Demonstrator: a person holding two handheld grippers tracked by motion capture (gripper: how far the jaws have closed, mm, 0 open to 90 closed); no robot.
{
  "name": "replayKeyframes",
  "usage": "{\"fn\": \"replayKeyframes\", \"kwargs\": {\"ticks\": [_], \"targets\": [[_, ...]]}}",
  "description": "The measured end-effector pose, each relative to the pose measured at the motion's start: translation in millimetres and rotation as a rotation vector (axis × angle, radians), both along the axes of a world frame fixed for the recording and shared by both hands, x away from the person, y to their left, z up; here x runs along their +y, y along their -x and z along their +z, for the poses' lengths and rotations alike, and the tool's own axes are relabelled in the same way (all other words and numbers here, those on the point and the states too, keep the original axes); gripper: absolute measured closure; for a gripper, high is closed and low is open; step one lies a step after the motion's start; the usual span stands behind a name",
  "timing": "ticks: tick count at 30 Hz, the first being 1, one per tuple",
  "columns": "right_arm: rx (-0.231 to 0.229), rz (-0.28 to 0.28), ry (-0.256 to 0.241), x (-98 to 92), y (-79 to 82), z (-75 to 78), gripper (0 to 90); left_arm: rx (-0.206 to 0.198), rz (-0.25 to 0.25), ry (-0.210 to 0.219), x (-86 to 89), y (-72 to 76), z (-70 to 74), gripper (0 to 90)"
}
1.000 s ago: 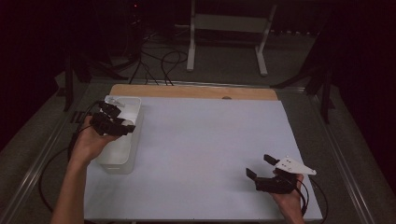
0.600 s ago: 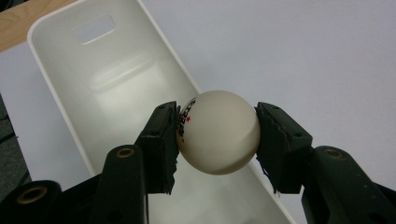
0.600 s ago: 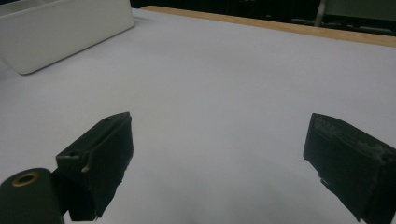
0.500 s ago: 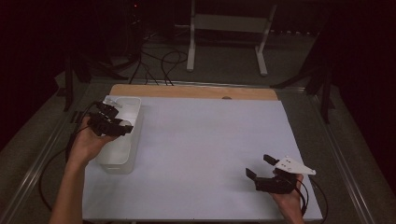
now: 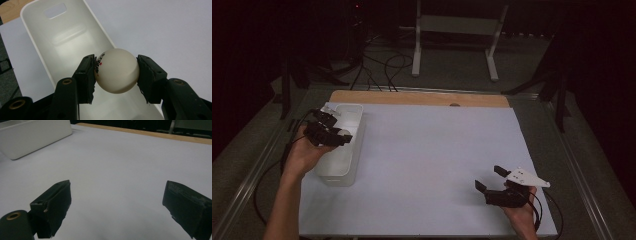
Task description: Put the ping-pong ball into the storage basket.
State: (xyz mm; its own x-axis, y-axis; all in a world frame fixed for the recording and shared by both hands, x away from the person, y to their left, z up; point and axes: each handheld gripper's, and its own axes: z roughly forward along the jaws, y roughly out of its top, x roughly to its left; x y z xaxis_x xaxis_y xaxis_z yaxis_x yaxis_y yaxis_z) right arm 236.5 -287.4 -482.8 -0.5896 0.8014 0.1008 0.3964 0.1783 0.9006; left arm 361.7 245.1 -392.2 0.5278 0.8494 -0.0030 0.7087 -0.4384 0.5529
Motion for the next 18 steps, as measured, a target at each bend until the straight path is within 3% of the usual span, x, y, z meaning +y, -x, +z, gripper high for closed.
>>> {"fn": "replayKeyframes", "kwargs": {"ticks": [18], "targets": [[-0.001, -0.002, 0.000, -0.1, 0.2, 0.2, 8.1, 0.000, 0.017, -0.013, 6.3, 1.4, -1.7, 51.2]]}}
